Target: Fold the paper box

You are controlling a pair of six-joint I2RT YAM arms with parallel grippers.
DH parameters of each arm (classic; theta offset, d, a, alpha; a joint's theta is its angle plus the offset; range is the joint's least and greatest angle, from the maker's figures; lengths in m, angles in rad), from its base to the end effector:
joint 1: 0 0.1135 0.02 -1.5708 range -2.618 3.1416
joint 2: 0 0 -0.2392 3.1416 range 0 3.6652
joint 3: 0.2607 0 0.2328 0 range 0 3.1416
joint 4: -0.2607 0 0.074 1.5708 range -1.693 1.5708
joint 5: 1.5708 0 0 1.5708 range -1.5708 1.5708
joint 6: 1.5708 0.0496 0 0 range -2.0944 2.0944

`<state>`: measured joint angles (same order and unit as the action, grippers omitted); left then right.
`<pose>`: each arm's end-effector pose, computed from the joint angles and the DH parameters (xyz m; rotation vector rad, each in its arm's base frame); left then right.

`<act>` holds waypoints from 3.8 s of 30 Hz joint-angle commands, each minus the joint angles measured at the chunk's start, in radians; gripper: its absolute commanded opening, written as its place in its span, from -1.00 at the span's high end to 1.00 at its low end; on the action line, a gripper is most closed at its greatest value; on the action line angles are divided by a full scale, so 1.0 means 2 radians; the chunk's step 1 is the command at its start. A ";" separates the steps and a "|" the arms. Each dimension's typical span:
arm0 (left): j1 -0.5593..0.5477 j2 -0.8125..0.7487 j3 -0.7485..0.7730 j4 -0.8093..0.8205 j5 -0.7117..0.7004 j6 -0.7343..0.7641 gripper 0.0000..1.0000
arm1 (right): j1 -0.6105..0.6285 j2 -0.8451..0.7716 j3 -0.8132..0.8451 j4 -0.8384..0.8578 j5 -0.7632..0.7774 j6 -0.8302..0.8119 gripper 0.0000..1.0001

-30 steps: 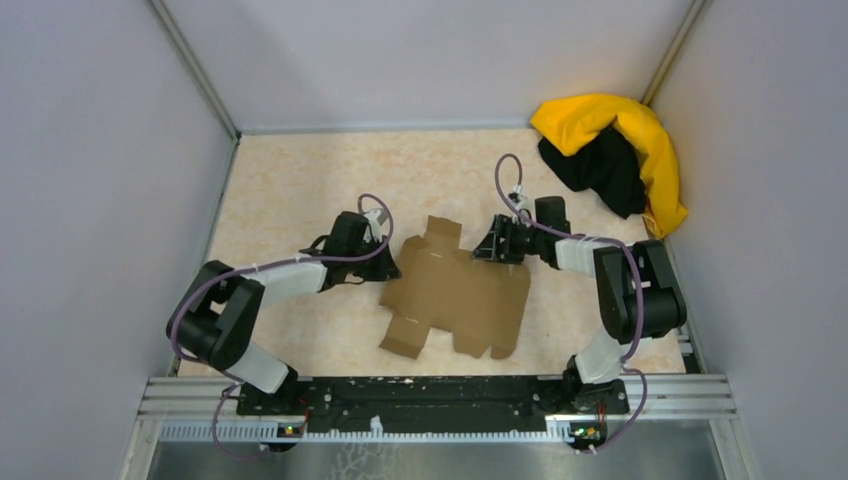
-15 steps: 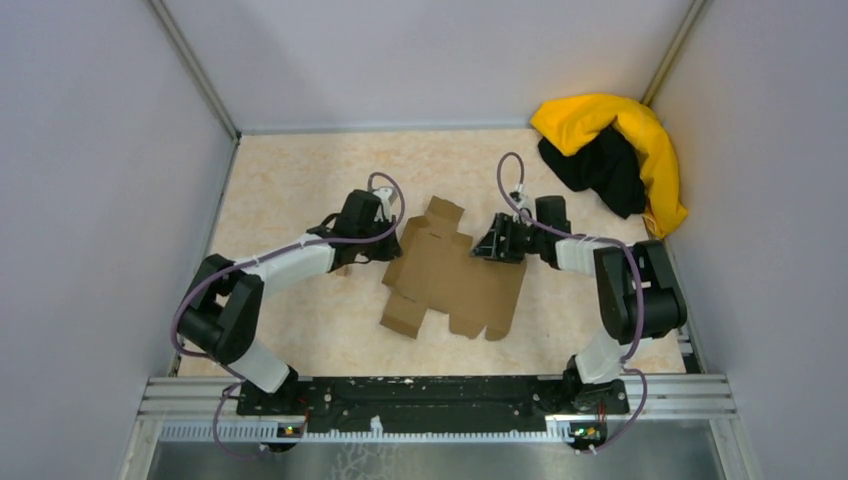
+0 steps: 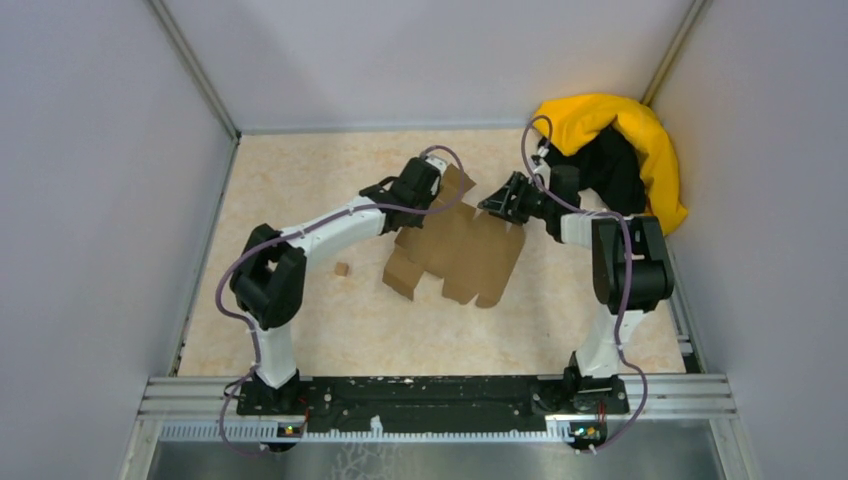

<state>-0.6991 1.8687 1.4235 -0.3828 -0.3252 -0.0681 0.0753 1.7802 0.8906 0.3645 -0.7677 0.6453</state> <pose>0.3171 -0.2459 0.2103 0.5836 2.2696 0.0149 0.3493 0.0609 0.1555 0.1221 2.1657 1.2277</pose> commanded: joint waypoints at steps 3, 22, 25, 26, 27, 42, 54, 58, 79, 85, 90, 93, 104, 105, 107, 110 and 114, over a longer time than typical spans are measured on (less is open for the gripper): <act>-0.020 0.056 0.085 -0.061 -0.140 0.093 1.00 | -0.007 0.083 0.079 0.085 -0.023 0.059 -0.12; -0.070 0.139 0.145 0.082 -0.320 0.323 1.00 | -0.036 0.177 0.148 0.159 -0.048 0.116 -0.05; -0.078 0.140 0.123 0.114 -0.332 0.341 1.00 | -0.035 0.188 0.173 0.145 -0.045 0.114 -0.05; -0.081 0.142 0.119 0.120 -0.335 0.345 1.00 | -0.035 0.192 0.183 0.135 -0.042 0.110 -0.05; -0.083 0.146 0.117 0.122 -0.339 0.346 1.00 | -0.035 0.197 0.192 0.129 -0.040 0.108 -0.04; -0.098 0.162 0.076 0.176 -0.353 0.364 1.00 | -0.035 0.305 0.348 0.094 -0.033 0.131 0.17; -0.113 0.160 0.061 0.249 -0.380 0.435 1.00 | -0.007 0.354 0.419 0.089 -0.064 0.136 0.19; -0.115 0.160 0.062 0.252 -0.382 0.440 1.00 | 0.001 0.366 0.440 0.083 -0.078 0.139 0.18; -0.115 0.162 0.065 0.255 -0.374 0.442 1.00 | 0.014 0.322 0.327 0.187 -0.119 0.157 0.19; -0.114 0.160 0.057 0.256 -0.372 0.438 1.00 | 0.013 0.321 0.312 0.244 -0.128 0.187 0.19; -0.114 0.159 0.049 0.257 -0.370 0.432 1.00 | 0.011 0.315 0.294 0.282 -0.123 0.202 0.19; -0.113 0.158 0.044 0.257 -0.368 0.429 1.00 | 0.010 0.316 0.284 0.327 -0.127 0.223 0.19; -0.114 0.156 0.036 0.265 -0.370 0.432 1.00 | 0.005 0.311 0.232 0.452 -0.145 0.285 0.21; -0.114 0.156 0.036 0.265 -0.370 0.432 1.00 | 0.005 0.312 0.229 0.460 -0.147 0.290 0.22; -0.115 0.157 0.035 0.265 -0.370 0.432 1.00 | 0.005 0.312 0.225 0.473 -0.150 0.296 0.23; -0.117 0.157 0.035 0.266 -0.370 0.434 1.00 | 0.005 0.313 0.219 0.488 -0.153 0.302 0.25; -0.121 0.160 0.032 0.276 -0.372 0.447 1.00 | 0.006 0.312 0.221 0.494 -0.158 0.301 0.28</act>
<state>-0.9268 2.1860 1.5017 0.1295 -1.0653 0.8078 0.0887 2.4813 1.3331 1.2461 -1.0611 1.2423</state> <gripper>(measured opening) 0.010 0.362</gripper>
